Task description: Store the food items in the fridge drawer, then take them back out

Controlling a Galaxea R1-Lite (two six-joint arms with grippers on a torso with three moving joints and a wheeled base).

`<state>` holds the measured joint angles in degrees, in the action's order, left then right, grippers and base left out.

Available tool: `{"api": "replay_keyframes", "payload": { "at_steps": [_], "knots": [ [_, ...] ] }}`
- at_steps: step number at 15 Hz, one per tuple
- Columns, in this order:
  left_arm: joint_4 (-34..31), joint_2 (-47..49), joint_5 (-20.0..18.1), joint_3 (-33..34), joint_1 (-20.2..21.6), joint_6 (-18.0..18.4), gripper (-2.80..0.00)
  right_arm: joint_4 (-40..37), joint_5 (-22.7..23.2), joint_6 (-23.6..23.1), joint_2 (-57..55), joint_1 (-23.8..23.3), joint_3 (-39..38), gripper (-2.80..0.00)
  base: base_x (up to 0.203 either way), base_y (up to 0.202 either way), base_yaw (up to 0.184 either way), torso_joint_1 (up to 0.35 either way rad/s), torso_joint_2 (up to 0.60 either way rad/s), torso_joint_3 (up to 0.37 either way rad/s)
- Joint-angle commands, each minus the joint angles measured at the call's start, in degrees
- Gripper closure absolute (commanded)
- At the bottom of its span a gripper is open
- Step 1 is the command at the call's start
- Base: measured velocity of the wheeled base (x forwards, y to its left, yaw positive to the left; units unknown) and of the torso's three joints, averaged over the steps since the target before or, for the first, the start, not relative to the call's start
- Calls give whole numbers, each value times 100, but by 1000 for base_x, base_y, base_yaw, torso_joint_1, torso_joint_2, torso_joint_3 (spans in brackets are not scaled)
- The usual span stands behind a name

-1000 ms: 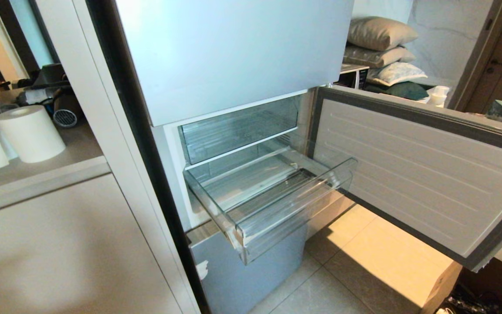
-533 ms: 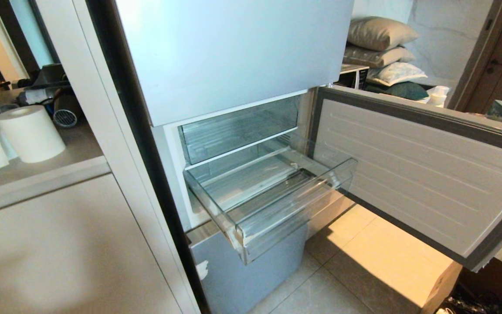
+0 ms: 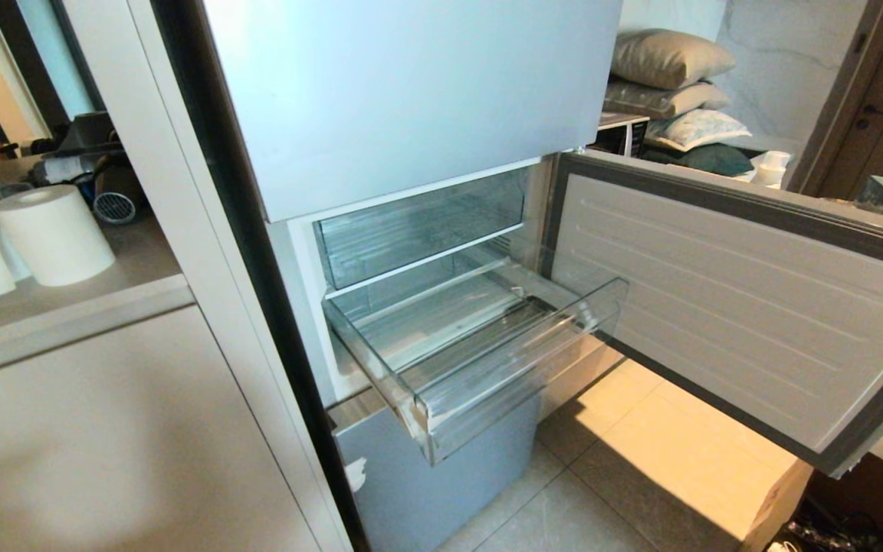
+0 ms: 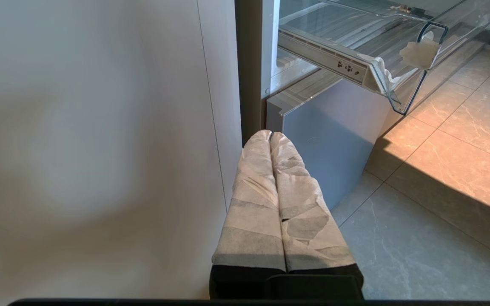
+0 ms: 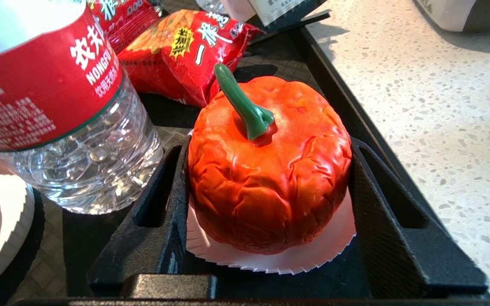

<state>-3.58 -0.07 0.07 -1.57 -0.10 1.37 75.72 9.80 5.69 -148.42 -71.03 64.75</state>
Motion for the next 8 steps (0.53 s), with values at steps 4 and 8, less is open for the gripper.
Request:
{"api": "replay_keyframes", "payload": {
  "at_steps": [4,8],
  "knots": [
    [-2,7,1,-1,1,3,0,-288,-38,32,842,-172,-299,0,0,0,0,0,0,0],
    [-2,7,1,-1,1,4,0,-877,-23,30,2240,-555,-930,0,0,0,0,0,0,0]
  ]
}}
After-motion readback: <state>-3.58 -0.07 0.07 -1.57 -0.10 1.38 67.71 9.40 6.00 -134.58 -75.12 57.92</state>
